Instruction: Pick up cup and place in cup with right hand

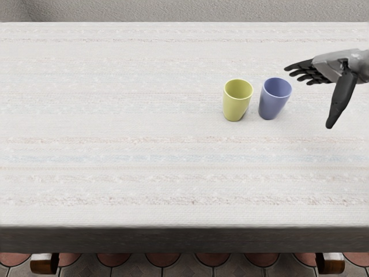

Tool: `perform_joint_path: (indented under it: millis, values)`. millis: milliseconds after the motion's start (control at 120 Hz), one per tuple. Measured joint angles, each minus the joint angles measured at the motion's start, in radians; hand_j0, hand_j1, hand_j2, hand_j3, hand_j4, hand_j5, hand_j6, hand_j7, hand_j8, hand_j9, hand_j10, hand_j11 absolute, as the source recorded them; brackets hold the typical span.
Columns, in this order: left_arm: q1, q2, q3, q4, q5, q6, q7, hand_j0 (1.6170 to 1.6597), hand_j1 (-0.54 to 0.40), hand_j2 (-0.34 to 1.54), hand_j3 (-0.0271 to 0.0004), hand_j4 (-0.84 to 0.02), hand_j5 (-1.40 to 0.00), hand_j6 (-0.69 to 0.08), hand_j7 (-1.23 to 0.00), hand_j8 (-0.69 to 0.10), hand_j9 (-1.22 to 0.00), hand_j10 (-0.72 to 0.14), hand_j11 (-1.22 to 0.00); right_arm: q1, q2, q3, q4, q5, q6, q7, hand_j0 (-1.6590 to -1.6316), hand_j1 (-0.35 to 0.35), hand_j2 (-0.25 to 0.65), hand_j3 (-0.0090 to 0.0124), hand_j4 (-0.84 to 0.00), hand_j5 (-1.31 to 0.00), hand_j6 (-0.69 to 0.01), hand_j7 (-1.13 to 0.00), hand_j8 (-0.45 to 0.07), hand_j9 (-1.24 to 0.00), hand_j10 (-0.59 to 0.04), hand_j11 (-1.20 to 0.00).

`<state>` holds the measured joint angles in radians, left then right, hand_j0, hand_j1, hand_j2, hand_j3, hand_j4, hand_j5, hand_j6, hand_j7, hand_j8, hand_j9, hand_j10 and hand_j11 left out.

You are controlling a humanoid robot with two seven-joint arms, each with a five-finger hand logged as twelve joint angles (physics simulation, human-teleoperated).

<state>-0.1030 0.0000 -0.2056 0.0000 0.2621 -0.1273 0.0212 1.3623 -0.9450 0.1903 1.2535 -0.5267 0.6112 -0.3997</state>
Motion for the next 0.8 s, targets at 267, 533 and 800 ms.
perform_joint_path:
  millis: [267,533,800]
  values:
    - [0.000,0.000,0.000,0.000,0.000,0.000,0.000,1.6581,0.323,0.00,-0.0001,-0.022,-0.03,-0.022,-0.03,-0.022,-0.03,-0.022,-0.03,0.024,0.069,0.067,-0.002,0.004,0.000,-0.158,-1.6581,-0.349,0.000,0.0000,-0.005,0.00,-0.007,0.00,-0.005,0.00,-0.004,0.00]
    - [0.000,0.000,0.000,0.000,0.000,0.000,0.000,1.6581,0.323,0.00,-0.0001,-0.022,-0.03,-0.022,-0.03,-0.022,-0.03,-0.022,-0.03,0.134,0.282,0.107,0.003,-0.075,0.000,-0.207,-1.6581,-0.349,0.000,0.0000,-0.003,0.00,-0.005,0.00,-0.004,0.00,-0.003,0.00]
    - [0.000,0.000,0.000,0.000,0.000,0.000,0.000,1.6581,0.323,0.00,0.0000,-0.021,-0.03,-0.021,-0.03,-0.021,-0.03,-0.021,-0.03,0.083,0.458,0.093,-0.007,-0.333,-0.140,-0.211,-1.6581,-0.349,0.000,0.0000,-0.003,0.00,-0.004,0.00,-0.003,0.00,-0.002,0.00]
